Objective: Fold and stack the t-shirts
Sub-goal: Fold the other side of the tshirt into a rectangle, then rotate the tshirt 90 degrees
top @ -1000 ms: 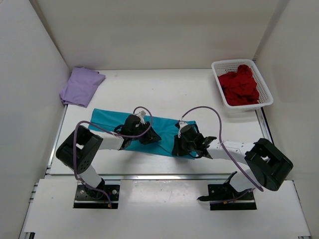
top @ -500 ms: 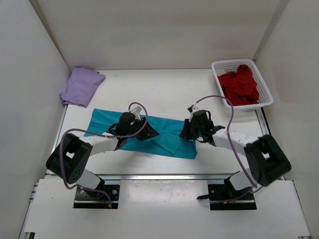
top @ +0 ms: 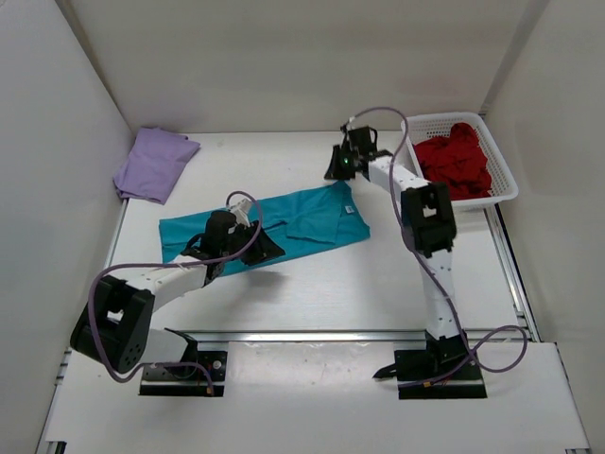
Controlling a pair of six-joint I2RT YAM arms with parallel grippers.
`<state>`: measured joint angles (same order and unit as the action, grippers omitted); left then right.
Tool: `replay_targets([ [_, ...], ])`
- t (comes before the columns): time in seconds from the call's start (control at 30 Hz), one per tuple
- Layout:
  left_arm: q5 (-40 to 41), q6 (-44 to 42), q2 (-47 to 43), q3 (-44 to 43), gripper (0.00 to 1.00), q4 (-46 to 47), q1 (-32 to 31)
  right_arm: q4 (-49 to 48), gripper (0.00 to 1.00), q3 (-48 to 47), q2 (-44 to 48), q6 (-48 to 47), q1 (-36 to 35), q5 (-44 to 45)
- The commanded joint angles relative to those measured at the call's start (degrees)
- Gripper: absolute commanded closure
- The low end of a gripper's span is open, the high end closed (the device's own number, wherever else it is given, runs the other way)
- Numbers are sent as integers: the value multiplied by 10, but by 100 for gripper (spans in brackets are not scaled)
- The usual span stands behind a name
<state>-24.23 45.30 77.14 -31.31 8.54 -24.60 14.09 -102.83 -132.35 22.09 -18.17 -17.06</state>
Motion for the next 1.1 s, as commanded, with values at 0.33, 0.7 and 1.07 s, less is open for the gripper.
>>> replay_targets([
  [0.33, -5, -28, -113, 66, 68, -59, 81, 99, 100, 49, 236, -105, -71, 48],
  [0.7, -9, -34, -60, 29, 75, -34, 35, -41, 100, 525, 428, -39, -44, 55],
  [1.07, -13, -24, -25, -14, 73, -33, 34, -55, 100, 323, 192, -29, -11, 32],
])
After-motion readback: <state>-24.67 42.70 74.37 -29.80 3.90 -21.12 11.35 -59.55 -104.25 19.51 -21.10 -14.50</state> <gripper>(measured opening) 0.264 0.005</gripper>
